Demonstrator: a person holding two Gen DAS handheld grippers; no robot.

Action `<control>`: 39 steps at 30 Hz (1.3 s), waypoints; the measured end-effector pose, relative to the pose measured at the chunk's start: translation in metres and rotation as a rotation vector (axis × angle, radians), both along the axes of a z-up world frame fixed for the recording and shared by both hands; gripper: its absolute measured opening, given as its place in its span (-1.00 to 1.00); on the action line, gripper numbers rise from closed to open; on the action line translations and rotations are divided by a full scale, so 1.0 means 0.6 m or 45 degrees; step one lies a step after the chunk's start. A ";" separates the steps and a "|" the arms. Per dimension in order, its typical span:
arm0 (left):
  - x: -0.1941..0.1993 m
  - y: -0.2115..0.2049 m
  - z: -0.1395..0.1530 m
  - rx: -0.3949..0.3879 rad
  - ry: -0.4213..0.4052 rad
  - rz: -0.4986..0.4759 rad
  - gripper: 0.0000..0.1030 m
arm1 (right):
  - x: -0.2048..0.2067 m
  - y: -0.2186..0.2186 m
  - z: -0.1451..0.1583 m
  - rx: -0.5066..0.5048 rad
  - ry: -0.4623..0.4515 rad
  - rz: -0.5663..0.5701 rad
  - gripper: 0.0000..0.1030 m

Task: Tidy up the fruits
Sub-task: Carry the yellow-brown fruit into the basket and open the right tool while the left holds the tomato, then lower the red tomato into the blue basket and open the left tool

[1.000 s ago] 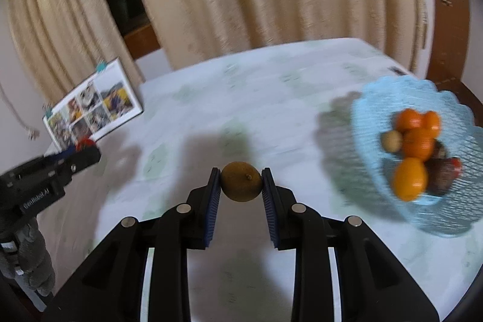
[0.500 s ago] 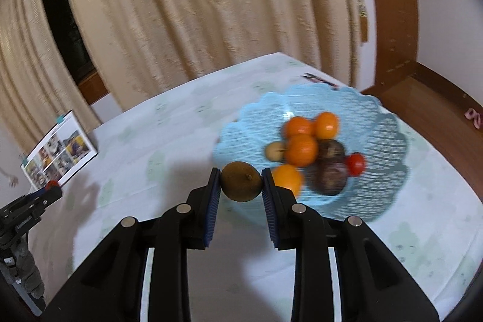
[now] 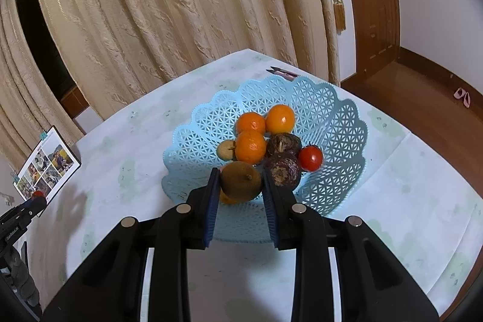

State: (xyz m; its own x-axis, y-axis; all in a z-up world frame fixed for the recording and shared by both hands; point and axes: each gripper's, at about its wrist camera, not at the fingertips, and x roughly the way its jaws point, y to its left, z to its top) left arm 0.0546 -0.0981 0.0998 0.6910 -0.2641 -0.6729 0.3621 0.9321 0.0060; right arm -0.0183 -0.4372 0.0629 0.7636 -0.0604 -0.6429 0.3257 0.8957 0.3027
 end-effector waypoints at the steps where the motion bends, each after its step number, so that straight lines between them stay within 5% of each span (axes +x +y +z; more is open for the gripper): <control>1: -0.001 -0.004 0.001 0.000 -0.001 -0.004 -0.42 | -0.001 -0.005 -0.001 0.013 -0.004 -0.007 -0.36; 4: -0.003 -0.012 0.003 0.002 -0.003 -0.009 -0.42 | -0.014 -0.024 -0.002 0.064 -0.043 -0.052 -0.04; 8: -0.005 -0.030 0.006 0.006 -0.006 -0.026 -0.42 | -0.033 -0.042 -0.001 0.063 -0.079 -0.126 -0.04; 15: -0.012 -0.089 0.005 0.005 0.002 -0.096 -0.42 | -0.080 -0.030 -0.002 -0.191 -0.154 -0.317 -0.01; 21: -0.018 -0.161 0.003 0.007 0.004 -0.181 -0.42 | -0.100 -0.020 -0.019 -0.280 -0.193 -0.373 0.06; 39: 0.001 -0.371 -0.031 0.013 0.004 -0.399 -0.42 | -0.134 -0.039 -0.025 -0.167 -0.288 -0.433 0.29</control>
